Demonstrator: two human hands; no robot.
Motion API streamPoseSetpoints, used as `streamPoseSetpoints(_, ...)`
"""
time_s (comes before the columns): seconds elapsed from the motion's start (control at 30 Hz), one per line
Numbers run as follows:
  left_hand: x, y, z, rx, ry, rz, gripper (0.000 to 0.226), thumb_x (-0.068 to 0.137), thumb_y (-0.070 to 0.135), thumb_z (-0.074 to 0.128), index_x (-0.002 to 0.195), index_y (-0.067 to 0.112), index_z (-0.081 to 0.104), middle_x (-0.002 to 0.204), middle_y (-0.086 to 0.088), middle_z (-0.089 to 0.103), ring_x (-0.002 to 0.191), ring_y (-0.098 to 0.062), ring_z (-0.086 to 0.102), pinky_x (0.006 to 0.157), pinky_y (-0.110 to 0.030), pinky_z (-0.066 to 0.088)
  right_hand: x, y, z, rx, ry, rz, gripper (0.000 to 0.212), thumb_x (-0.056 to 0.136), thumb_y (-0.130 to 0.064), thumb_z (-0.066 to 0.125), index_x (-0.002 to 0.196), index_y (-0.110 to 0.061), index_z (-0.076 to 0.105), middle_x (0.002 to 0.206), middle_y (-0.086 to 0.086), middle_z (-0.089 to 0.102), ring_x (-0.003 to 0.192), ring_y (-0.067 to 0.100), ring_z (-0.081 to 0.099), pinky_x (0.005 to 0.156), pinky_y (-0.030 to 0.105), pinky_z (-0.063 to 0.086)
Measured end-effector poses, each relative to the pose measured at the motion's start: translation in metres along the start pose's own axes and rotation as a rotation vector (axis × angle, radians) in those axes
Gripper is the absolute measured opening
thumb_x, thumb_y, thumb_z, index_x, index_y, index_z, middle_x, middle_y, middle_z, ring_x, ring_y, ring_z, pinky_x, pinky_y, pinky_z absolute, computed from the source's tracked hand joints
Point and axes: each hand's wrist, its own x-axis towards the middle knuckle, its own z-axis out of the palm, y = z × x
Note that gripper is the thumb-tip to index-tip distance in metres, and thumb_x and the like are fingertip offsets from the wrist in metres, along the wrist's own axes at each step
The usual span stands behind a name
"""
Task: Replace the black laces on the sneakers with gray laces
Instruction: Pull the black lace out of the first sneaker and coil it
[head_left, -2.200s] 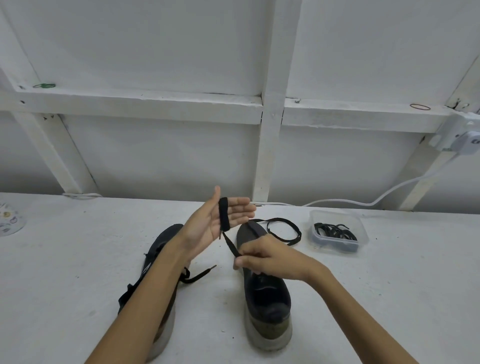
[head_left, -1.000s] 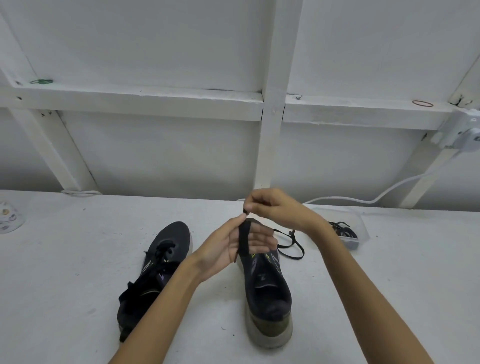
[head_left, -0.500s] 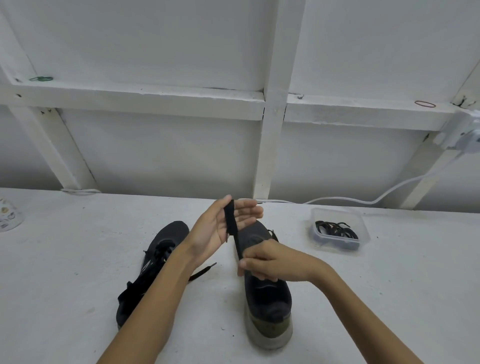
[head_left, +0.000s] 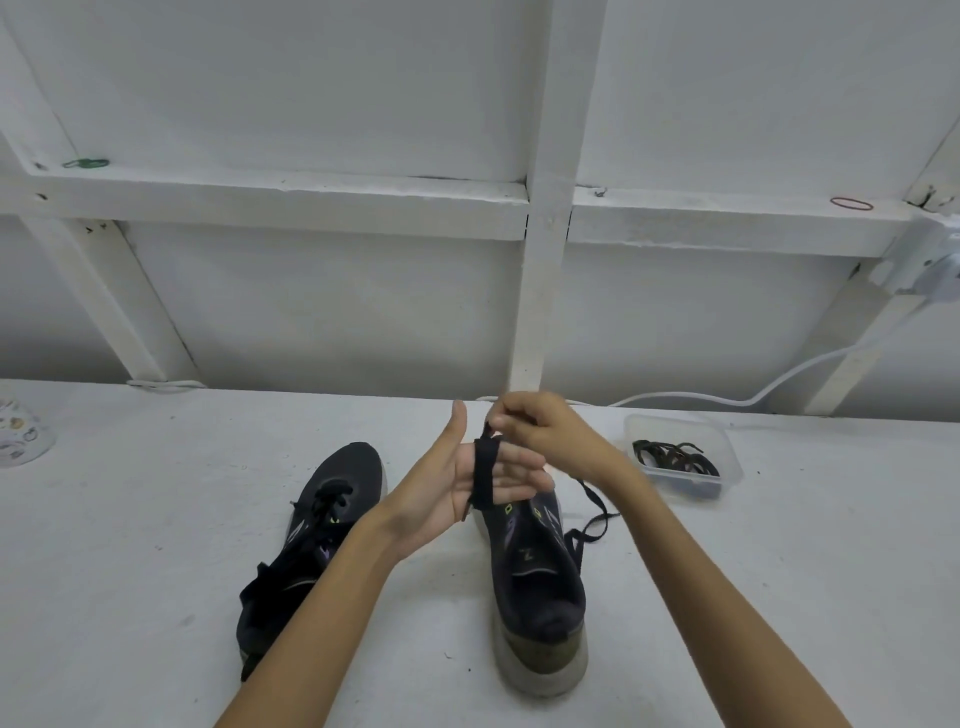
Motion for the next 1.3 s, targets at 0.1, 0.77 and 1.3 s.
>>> streamPoseSetpoints(0.1, 0.0, 0.003, -0.003, -0.017, -0.025, 0.013, 0.098, 0.089, 0.071, 0.006, 0.112, -0.004, 0.065, 0.111, -0.03, 0.065, 0.112, -0.039, 0.062, 0.096, -0.034, 0.051, -0.016, 0.011, 0.024, 0.173, -0.046, 0.05, 0.011, 0.08, -0.013, 0.052, 0.072, -0.02, 0.054, 0.059, -0.014, 0.057, 0.057, -0.002, 0.048, 0.059, 0.022, 0.042)
streamPoseSetpoints(0.77, 0.004, -0.005, -0.008, 0.155, 0.046, 0.0, 0.091, 0.094, 0.064, 0.002, 0.126, 0.001, 0.059, 0.123, -0.019, 0.065, 0.122, -0.026, 0.058, 0.107, -0.034, 0.043, -0.021, -0.024, -0.022, 0.034, -0.068, -0.106, 0.022, 0.098, -0.02, 0.057, 0.077, -0.018, 0.065, 0.064, -0.008, 0.051, 0.06, 0.006, 0.044, 0.06, 0.023, 0.036)
streamPoseSetpoints(1.3, 0.004, 0.019, -0.009, -0.086, 0.097, 0.181, 0.088, 0.095, 0.063, 0.01, 0.122, -0.006, 0.059, 0.122, -0.025, 0.063, 0.121, -0.031, 0.058, 0.105, -0.032, 0.046, -0.049, 0.001, 0.034, 0.0, -0.274, -0.002, 0.033, 0.097, -0.031, 0.057, 0.087, -0.002, 0.069, 0.065, 0.005, 0.059, 0.056, 0.01, 0.05, 0.057, 0.018, 0.042)
